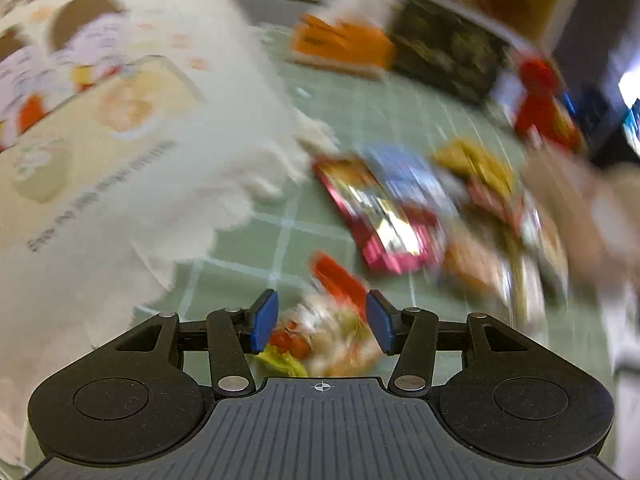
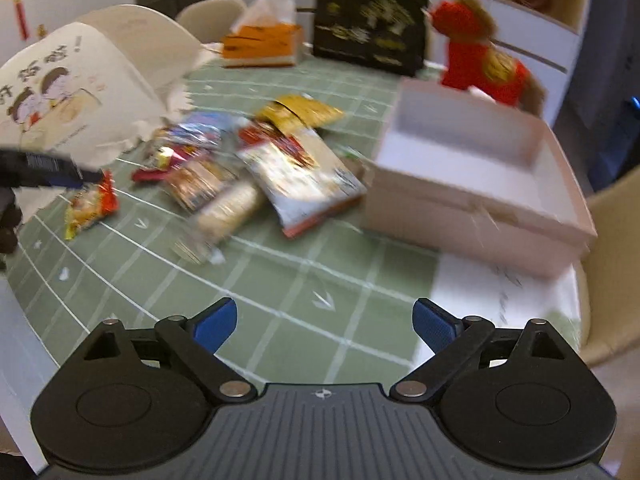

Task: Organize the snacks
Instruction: 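Grasp the red-and-yellow bun snack bag with the left tool, then grasp the clear cake packet with the right tool while the left tool holds the bun bag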

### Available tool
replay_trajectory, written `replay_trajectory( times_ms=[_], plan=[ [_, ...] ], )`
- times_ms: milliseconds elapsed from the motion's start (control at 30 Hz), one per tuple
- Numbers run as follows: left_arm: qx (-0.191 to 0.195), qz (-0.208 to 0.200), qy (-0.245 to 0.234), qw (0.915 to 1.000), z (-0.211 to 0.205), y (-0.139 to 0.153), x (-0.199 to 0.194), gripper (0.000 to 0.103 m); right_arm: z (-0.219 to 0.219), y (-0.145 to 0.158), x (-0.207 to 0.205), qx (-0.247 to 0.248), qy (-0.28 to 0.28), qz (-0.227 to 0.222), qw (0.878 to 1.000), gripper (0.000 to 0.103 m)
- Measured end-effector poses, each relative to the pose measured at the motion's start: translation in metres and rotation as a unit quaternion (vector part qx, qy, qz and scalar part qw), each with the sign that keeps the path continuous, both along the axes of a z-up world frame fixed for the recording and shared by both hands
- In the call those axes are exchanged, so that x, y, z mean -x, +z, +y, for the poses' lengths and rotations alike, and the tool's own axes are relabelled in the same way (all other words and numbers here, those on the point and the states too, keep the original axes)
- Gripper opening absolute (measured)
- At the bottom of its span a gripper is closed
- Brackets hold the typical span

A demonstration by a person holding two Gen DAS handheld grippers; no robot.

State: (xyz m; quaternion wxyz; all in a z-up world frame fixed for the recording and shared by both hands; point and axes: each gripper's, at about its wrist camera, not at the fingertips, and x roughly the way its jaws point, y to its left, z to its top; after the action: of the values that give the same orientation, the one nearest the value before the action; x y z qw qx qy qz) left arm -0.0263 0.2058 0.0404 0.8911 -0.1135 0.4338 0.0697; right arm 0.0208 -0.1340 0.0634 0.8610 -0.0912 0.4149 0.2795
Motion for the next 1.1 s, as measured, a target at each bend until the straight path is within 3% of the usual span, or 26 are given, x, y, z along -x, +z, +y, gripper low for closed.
replay_trajectory(
  times_ms=[100,167,333,433,567,667,767,933,1100],
  plan=[
    [-0.083,0.004,-0.07,0.994,-0.031,0.0,0.017,0.058,0.016,-0.002,-0.009,-0.001,0.011,0.008,1.0,0.095],
    [-0.104,0.007,-0.091,0.9904,-0.043,0.0,0.022,0.058,0.028,-0.004,-0.012,0.005,0.024,0.005,1.0,0.095],
    [-0.102,0.015,-0.119,0.9876,-0.057,-0.002,0.016,0.062,0.04,-0.002,-0.002,0.003,0.06,0.016,0.998,0.095],
    [-0.108,0.027,-0.153,0.9819,-0.06,-0.006,0.007,0.067,0.038,0.0,0.001,-0.006,0.076,0.028,0.997,0.095],
    [-0.115,0.05,-0.211,0.9695,-0.066,-0.01,0.01,0.066,0.033,0.0,-0.005,-0.015,0.068,0.03,0.997,0.095],
    [-0.117,0.056,-0.225,0.9657,-0.067,-0.01,0.012,0.067,0.038,-0.003,-0.008,-0.013,0.076,0.019,0.997,0.095],
    [-0.089,0.064,-0.204,0.9728,-0.06,-0.01,0.006,0.066,0.058,0.001,-0.008,0.005,0.115,-0.012,0.993,0.095],
    [-0.015,0.062,-0.135,0.9888,-0.046,-0.004,0.012,0.061,0.105,0.017,-0.01,0.013,0.207,-0.081,0.975,0.095],
    [0.075,0.04,-0.047,0.9953,-0.049,0.004,0.046,0.06,0.153,0.002,-0.037,0.011,0.233,-0.052,0.971,0.095]
  ],
)
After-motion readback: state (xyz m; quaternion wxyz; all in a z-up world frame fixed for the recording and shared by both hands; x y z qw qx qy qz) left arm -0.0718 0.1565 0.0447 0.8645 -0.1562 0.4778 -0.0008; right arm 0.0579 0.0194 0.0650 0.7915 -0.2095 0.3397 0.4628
